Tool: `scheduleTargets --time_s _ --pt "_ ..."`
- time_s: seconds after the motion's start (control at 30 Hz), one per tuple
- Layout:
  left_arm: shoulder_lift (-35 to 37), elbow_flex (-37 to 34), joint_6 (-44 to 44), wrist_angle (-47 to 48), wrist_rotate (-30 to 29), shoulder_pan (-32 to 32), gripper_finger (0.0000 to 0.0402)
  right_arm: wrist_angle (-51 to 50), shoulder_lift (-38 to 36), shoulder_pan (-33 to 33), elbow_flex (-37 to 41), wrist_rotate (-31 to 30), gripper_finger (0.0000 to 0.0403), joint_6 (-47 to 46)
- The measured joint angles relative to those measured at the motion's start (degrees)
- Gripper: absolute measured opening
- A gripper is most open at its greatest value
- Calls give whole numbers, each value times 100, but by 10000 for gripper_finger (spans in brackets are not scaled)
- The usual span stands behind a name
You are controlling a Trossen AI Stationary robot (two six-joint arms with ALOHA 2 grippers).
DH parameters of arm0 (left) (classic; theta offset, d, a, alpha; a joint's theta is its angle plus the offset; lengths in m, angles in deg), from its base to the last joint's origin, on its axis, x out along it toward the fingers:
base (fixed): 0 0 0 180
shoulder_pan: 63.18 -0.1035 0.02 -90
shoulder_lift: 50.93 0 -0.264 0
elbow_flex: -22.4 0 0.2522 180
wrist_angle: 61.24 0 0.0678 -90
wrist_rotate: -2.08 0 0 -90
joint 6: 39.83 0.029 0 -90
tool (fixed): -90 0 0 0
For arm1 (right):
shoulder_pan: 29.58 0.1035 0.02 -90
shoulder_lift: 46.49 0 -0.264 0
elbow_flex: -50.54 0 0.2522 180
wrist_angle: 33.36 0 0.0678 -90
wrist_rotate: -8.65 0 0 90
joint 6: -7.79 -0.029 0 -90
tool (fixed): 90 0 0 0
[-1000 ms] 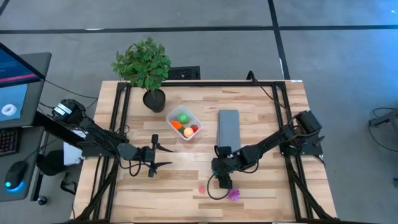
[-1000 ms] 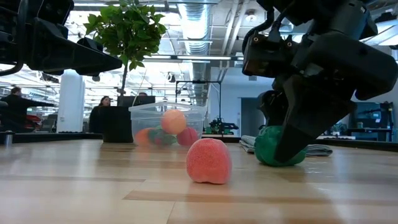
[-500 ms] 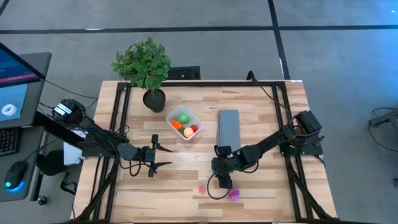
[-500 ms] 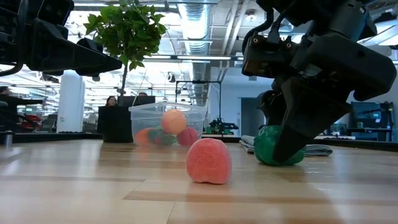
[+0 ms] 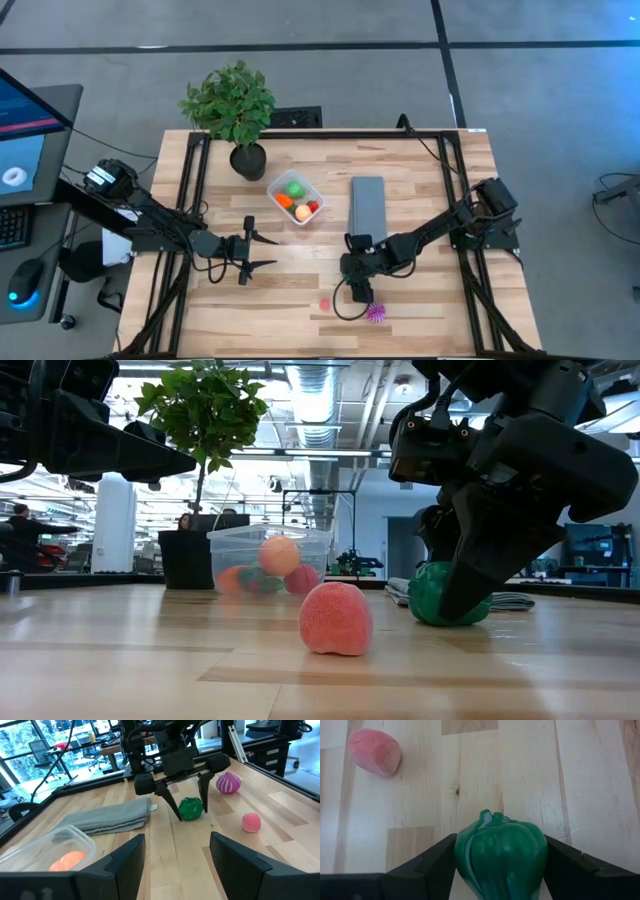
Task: Pick and placing Produce into tupperware
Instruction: Put the green bell pepper into the transparent bin
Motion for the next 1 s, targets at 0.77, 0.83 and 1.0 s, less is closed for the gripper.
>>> scheduleTargets --time_s 0.77,0.83,1.0 --pt "0 0 0 -4 -32 0 213 -367 -810 0 17 -148 275 341" --pt "0 0 0 -4 -32 2 213 -376 -884 0 15 -193 275 407" --pt "0 0 0 -4 -32 2 213 -374 -1041 0 15 -299 275 562"
